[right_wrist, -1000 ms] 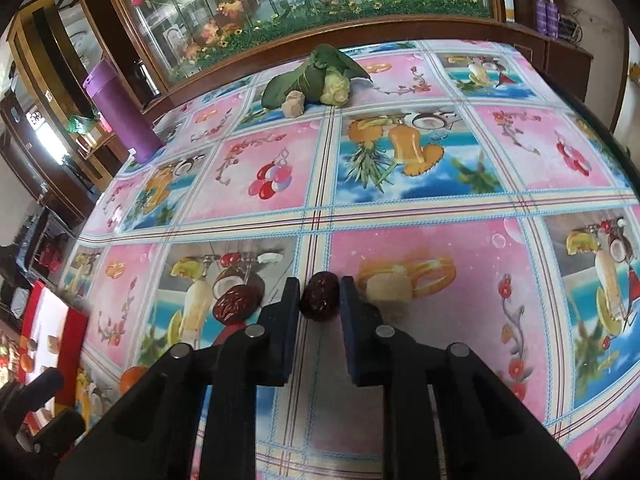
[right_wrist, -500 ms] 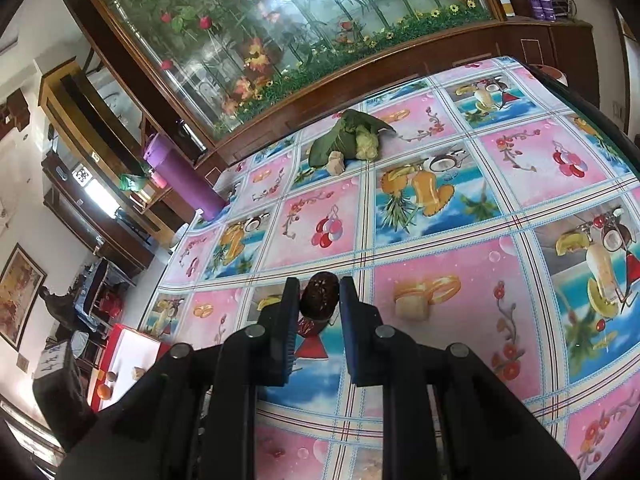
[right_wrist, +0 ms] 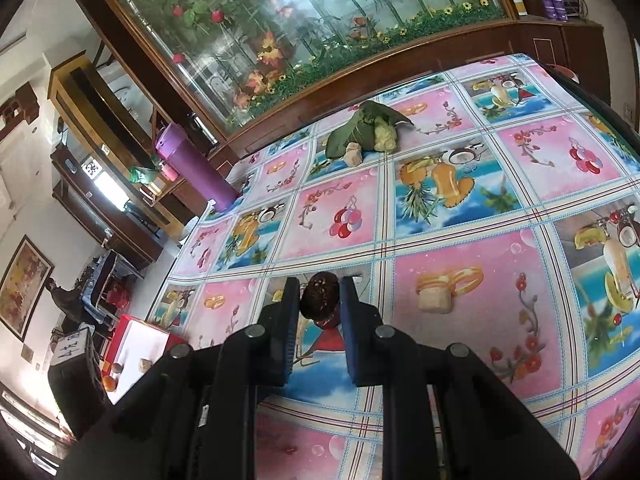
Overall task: Organize fruits
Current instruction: 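Carry the orange into the tray and release it while the right gripper carries the date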
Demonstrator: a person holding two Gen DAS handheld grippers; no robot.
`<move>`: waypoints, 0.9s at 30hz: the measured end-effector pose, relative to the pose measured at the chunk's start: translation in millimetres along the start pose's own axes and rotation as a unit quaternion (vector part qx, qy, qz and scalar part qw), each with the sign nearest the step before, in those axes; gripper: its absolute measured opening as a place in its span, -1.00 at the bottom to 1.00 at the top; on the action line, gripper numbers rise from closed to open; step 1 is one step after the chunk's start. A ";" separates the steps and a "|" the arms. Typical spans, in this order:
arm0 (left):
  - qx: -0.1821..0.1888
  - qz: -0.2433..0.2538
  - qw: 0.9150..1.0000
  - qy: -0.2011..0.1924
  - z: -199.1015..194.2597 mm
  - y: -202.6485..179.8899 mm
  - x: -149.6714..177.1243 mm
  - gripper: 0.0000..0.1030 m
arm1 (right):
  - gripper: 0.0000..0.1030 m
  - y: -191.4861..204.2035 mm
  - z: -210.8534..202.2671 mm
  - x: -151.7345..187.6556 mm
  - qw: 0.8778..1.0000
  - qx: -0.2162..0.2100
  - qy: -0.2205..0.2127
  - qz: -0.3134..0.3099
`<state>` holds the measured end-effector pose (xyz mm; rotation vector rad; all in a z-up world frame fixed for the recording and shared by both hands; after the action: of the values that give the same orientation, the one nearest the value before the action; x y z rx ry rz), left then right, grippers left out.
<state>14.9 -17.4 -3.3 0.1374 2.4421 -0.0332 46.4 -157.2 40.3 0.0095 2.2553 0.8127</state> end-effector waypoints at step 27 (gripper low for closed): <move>-0.176 -0.181 0.965 -0.068 -129.2 256.1 71.7 -0.42 | -0.57 240.2 104.7 113.2 0.973 -0.138 0.127 -0.136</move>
<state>-94.6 251.4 53.0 -0.4544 2.2628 0.2225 -23.5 119.5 45.8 -0.5507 2.2876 1.0148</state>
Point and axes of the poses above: each gripper's, at about its wrist camera, not at the fingertips, and z roughly the way its jaws point, y to its left, x to its underside, the point moved 5 cm from there along z, roughly the way its jaws point, and after that the axes turned 4 degrees about -x, right-handed, at the moved point
